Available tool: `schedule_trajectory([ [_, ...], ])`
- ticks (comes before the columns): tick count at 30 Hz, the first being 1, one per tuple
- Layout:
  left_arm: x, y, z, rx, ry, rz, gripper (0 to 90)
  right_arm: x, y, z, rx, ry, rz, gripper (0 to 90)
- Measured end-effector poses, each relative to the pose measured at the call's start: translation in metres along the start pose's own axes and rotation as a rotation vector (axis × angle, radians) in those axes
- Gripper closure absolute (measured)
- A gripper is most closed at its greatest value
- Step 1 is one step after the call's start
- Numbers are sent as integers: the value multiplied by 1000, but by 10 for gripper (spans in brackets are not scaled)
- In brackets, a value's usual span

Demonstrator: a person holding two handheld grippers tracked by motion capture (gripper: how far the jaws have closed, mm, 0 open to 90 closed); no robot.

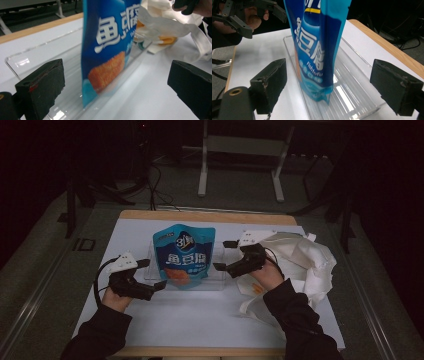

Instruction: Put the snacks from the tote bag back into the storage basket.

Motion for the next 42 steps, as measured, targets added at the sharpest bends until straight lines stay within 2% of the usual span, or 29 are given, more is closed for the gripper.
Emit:
schedule_trajectory([
  [5, 7, 6, 2, 14, -3, 14, 14, 7, -3, 9, 8, 7, -12, 142],
  [6, 18, 14, 4, -2, -12, -6, 14, 11, -5, 16, 15, 9, -19, 143],
  [9, 28, 22, 4, 2, -49, -25, 14, 17, -8, 21, 23, 2, -24, 145],
  [11, 30, 28, 6, 10, -53, -34, 14, 22, -11, 23, 26, -9, -16, 145],
  [16, 30, 45, 10, 68, -24, -19, 15, 33, -16, 30, 26, -13, -17, 145],
  [21, 30, 67, 8, 116, -30, -54, 14, 41, -22, 40, 29, -6, -18, 145],
  [22, 30, 67, 8, 116, -30, -54, 14, 41, -22, 40, 29, -6, -18, 145],
  [23, 28, 76, 8, 141, -20, -63, 14, 44, -24, 43, 31, -9, -11, 145],
  [26, 26, 82, 6, 163, -23, -75, 15, 46, -26, 46, 33, -6, -9, 145],
  [27, 25, 90, 3, 200, -25, -86, 14, 48, -29, 51, 34, -1, -7, 144],
  [29, 25, 97, -2, 228, -38, -103, 15, 50, -30, 54, 34, 5, -12, 144],
  [32, 23, 104, -8, 251, -39, -125, 14, 53, -31, 57, 40, 4, -16, 144],
  [33, 23, 104, -8, 251, -39, -125, 15, 53, -31, 57, 40, 4, -16, 144],
  [34, 22, 109, -11, 274, -37, -129, 15, 56, -34, 60, 43, 7, -17, 143],
  [36, 21, 113, -15, 289, -37, -136, 15, 58, -35, 64, 49, 13, -15, 143],
  [40, 20, 118, -20, 309, -41, -147, 15, 61, -37, 70, 53, 27, -18, 143],
  [42, 18, 123, -27, 329, -43, -158, 15, 68, -39, 76, 64, 27, -15, 143],
])
Point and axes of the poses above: each handheld gripper's, and its own axes: z roughly backward along the jaws, x roughly out of its underside, y roughly to its right, the point moved 6 cm from there along -z, roughly forward along the jaws, and after that the axes turned 2 degrees about y, right-handed, at the moved point
